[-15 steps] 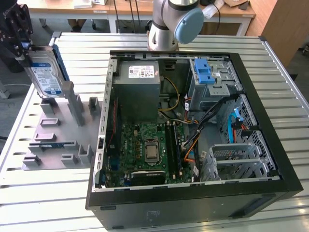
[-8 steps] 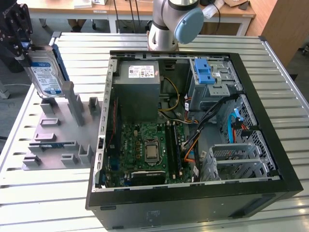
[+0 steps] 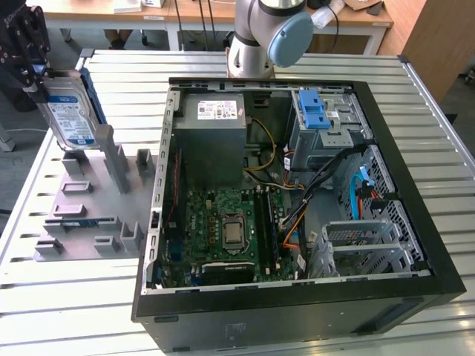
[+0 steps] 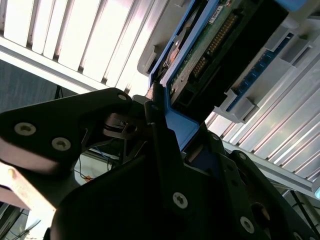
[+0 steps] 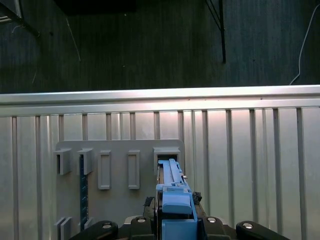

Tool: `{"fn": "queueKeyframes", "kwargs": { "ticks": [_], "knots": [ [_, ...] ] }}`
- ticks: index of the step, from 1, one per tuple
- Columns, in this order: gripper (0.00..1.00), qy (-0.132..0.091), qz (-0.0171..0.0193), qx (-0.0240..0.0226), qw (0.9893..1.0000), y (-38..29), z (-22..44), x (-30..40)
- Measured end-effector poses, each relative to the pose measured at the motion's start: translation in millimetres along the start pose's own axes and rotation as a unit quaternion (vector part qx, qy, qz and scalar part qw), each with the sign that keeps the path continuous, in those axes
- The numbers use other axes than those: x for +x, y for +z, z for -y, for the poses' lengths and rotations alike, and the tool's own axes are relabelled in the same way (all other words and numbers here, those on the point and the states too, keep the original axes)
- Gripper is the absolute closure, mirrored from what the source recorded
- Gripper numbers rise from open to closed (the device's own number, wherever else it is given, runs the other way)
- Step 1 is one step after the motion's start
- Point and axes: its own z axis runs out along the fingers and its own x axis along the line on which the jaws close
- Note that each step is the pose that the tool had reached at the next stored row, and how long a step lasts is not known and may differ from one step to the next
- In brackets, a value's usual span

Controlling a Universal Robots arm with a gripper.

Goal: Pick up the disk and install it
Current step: 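Pick up the disk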

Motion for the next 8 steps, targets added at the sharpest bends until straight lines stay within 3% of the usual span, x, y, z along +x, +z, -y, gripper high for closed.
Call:
{"fn": "queueKeyframes", "kwargs": {
  "ticks": [8],
  "knots": [
    [0.64, 0.0, 0.0, 0.0006, 1.0, -11.4, -0.3, 0.0]
  ]
}}
